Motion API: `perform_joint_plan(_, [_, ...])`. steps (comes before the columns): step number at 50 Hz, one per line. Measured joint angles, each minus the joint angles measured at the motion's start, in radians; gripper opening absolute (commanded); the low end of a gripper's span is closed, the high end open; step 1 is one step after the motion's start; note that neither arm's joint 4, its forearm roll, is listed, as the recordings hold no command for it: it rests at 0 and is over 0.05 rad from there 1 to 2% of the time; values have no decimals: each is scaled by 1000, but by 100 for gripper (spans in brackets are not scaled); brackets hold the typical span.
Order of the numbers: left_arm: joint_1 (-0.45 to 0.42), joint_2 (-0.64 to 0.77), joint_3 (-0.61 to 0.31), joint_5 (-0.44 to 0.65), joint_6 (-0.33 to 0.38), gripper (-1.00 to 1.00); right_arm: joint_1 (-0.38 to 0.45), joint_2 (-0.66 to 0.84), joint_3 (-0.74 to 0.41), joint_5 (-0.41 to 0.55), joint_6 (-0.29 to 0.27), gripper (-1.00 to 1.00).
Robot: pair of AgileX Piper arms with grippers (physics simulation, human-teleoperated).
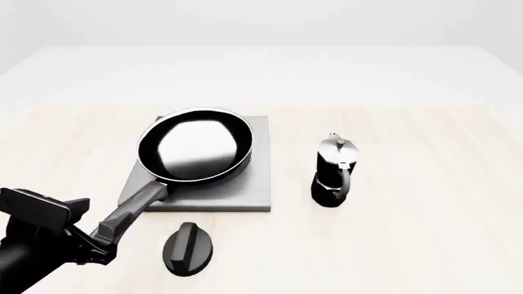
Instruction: Put the frying pan on the stove.
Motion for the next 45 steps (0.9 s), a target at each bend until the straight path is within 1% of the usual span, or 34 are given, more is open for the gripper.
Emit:
perform_joint_plan(17, [25, -191, -65, 176, -9, 100, -1, 0, 1, 0, 1, 100])
perform_joint_plan(22, [48, -231, -73, 191, -8, 100, -1, 0, 1, 0, 2, 100])
perform_joint_plan(35, [144, -308, -70, 171, -10, 100, 0, 0, 1, 0, 4, 100])
perform_joint_plan(45, [194, -425, -74, 226, -17, 100, 0, 0, 1, 0, 3, 100])
